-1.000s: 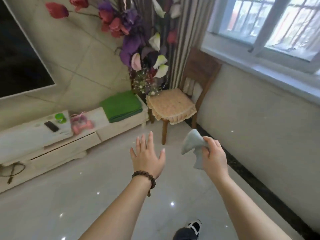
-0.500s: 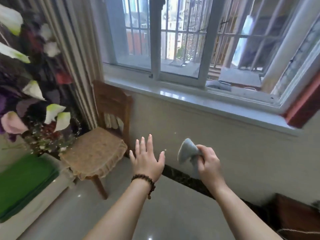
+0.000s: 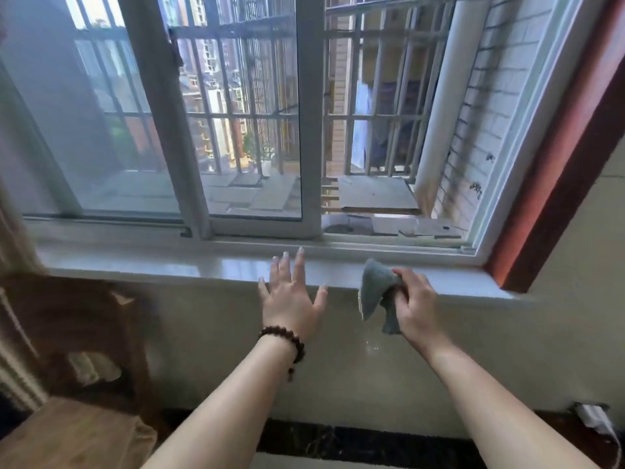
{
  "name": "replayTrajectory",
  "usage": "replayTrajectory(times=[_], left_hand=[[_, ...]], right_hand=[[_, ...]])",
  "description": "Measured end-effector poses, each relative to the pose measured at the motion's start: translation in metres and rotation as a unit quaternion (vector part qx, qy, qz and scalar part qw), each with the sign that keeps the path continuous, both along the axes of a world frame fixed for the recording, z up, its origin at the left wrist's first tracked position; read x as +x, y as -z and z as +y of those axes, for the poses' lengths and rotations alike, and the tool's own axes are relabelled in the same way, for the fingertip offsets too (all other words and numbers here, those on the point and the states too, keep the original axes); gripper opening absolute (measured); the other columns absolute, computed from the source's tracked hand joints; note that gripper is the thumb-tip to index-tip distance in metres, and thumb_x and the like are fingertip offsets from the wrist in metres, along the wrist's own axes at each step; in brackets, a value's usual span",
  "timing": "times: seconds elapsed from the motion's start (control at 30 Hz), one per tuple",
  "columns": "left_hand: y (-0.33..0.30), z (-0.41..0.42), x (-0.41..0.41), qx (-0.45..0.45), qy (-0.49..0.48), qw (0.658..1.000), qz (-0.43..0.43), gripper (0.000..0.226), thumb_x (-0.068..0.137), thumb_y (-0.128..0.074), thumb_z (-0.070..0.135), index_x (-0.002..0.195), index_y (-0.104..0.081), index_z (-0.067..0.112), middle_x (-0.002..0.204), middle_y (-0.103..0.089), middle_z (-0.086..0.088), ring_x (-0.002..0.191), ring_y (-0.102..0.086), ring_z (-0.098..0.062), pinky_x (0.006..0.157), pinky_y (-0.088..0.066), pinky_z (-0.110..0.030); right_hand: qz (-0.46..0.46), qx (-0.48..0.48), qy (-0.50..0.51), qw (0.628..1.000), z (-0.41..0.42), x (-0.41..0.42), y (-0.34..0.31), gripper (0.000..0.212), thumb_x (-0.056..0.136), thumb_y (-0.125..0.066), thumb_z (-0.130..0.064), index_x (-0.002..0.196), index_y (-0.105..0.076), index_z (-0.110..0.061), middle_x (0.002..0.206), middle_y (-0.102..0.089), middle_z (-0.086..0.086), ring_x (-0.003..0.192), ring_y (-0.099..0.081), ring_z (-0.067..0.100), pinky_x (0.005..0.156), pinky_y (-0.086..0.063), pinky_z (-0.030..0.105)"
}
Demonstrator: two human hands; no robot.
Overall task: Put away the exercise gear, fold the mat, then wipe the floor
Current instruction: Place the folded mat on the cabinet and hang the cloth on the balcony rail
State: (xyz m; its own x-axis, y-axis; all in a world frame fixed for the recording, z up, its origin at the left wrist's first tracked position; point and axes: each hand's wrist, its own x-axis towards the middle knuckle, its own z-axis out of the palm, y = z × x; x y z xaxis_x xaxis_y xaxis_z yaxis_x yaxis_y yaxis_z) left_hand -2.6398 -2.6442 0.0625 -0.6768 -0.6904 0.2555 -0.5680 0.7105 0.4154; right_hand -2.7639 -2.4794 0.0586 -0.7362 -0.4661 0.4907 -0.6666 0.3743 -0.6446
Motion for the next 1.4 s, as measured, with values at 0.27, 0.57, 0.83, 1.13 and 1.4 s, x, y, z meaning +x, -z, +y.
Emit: replayTrajectory(times=[0.27, 0.57, 0.83, 1.13, 1.4], left_hand=[[-0.054, -0.092, -0.126, -0.047, 0.130, 0.990, 0.029, 0.073, 0.095, -0.035, 0.054, 0.152, 0.005, 0.032, 0.162, 0.001, 0.002, 0.148, 0.007, -0.017, 0.120, 0.001, -0.045], [-0.101, -0.131, -0.268, -0.093, 0.193, 0.974, 0.077, 0.074, 0.094, -0.036, 0.055, 0.152, 0.004, 0.032, 0.162, 0.000, 0.000, 0.148, 0.004, -0.020, 0.120, -0.001, -0.049], [-0.143, -0.143, -0.392, -0.131, 0.166, 0.967, 0.144, 0.075, 0.093, -0.034, 0.058, 0.152, 0.004, 0.031, 0.162, -0.004, -0.001, 0.148, 0.001, -0.019, 0.120, -0.008, -0.049], [-0.194, -0.151, -0.503, -0.151, 0.167, 0.958, 0.180, 0.070, 0.093, -0.034, 0.057, 0.152, -0.006, 0.031, 0.161, -0.009, 0.000, 0.148, 0.001, -0.017, 0.120, -0.009, -0.048], [-0.228, -0.167, -0.539, -0.165, 0.233, 0.930, 0.231, 0.071, 0.087, -0.055, 0.055, 0.146, -0.031, 0.023, 0.147, -0.040, 0.001, 0.141, -0.023, -0.019, 0.115, -0.027, -0.046]], right_hand=[[0.053, -0.001, 0.109, 0.993, -0.071, -0.096, -0.056, 0.026, 0.093, -0.048, -0.007, 0.116, -0.056, -0.016, 0.105, -0.059, 0.007, 0.090, -0.057, 0.028, 0.072, -0.048, 0.038], [0.121, 0.010, 0.165, 0.979, -0.091, -0.217, -0.111, 0.030, 0.093, -0.048, -0.006, 0.121, -0.056, -0.012, 0.109, -0.061, 0.010, 0.095, -0.056, 0.025, 0.072, -0.034, 0.024], [0.184, -0.015, 0.146, 0.972, -0.106, -0.351, -0.166, 0.031, 0.094, -0.047, -0.005, 0.123, -0.056, -0.010, 0.112, -0.063, 0.011, 0.094, -0.058, 0.026, 0.074, -0.038, 0.023], [0.195, -0.101, 0.066, 0.973, -0.143, -0.465, -0.236, 0.027, 0.091, -0.049, -0.001, 0.113, -0.059, -0.012, 0.096, -0.062, 0.000, 0.081, -0.052, 0.011, 0.070, -0.036, 0.012], [0.086, -0.227, -0.017, 0.970, -0.173, -0.489, -0.269, 0.024, 0.093, -0.047, -0.001, 0.101, -0.058, -0.020, 0.088, -0.059, -0.014, 0.078, -0.053, -0.018, 0.064, -0.037, -0.001]])
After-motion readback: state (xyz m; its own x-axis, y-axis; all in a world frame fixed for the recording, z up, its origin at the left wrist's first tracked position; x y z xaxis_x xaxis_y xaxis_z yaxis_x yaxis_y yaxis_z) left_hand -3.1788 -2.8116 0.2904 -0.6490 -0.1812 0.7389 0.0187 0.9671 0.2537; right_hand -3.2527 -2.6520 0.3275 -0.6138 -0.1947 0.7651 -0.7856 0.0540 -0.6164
